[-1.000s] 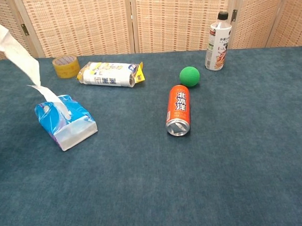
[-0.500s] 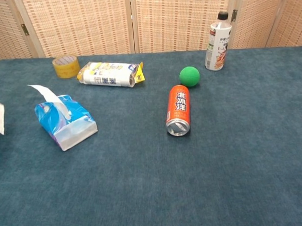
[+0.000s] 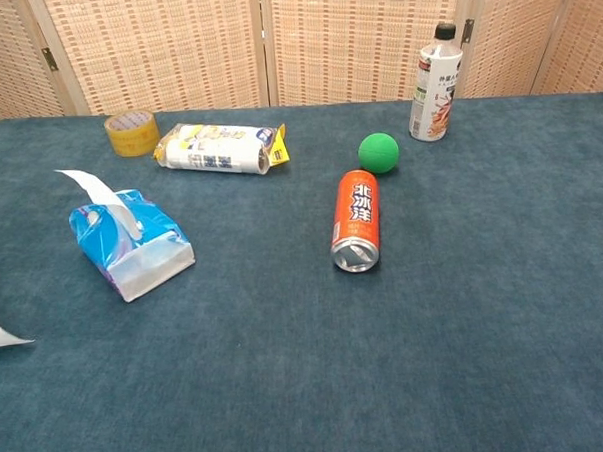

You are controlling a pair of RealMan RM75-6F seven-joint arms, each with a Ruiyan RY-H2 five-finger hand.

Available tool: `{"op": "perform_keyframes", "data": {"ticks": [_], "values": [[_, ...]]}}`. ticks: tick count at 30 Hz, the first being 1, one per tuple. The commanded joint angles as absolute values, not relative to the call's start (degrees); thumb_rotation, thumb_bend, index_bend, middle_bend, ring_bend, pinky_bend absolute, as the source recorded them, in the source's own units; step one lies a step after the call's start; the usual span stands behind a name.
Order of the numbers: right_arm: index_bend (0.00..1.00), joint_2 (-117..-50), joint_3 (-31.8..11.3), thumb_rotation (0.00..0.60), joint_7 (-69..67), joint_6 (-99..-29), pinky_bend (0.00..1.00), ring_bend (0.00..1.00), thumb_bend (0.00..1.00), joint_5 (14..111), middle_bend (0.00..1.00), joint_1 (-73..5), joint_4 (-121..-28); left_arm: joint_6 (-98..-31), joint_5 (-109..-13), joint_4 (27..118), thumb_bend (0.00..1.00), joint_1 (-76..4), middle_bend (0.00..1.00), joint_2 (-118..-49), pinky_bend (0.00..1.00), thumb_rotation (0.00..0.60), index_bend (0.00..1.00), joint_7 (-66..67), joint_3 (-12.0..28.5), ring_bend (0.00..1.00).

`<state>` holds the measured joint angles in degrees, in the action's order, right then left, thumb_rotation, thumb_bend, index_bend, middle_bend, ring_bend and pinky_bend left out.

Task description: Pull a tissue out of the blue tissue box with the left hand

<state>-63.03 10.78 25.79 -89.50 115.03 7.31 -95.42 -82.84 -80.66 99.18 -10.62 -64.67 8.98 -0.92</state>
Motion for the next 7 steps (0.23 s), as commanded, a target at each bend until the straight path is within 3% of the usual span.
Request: {"op": "perform_keyframes", "data": {"ticks": [1, 7], "values": [[0.0, -63.0, 10.8, 0.6, 25.8, -89.4, 0.0, 0.0, 0.02, 115.1, 0.0, 7.3, -95.4, -84.2, -81.6, 99.6, 0.31, -9.8, 0.0, -64.8, 0.04, 0.6, 0.0, 10.2, -0.9, 0.0], [0.0, -63.1, 11.0, 0.6, 25.9, -89.2, 0.0, 0.0, 0.02, 115.2, 0.0, 7.3, -95.1, -85.9, -83.0, 100.1, 0.3, -8.5, 0.0, -64.8, 0.03, 0.6, 0.0, 12.0, -1.0, 0.0]]}}
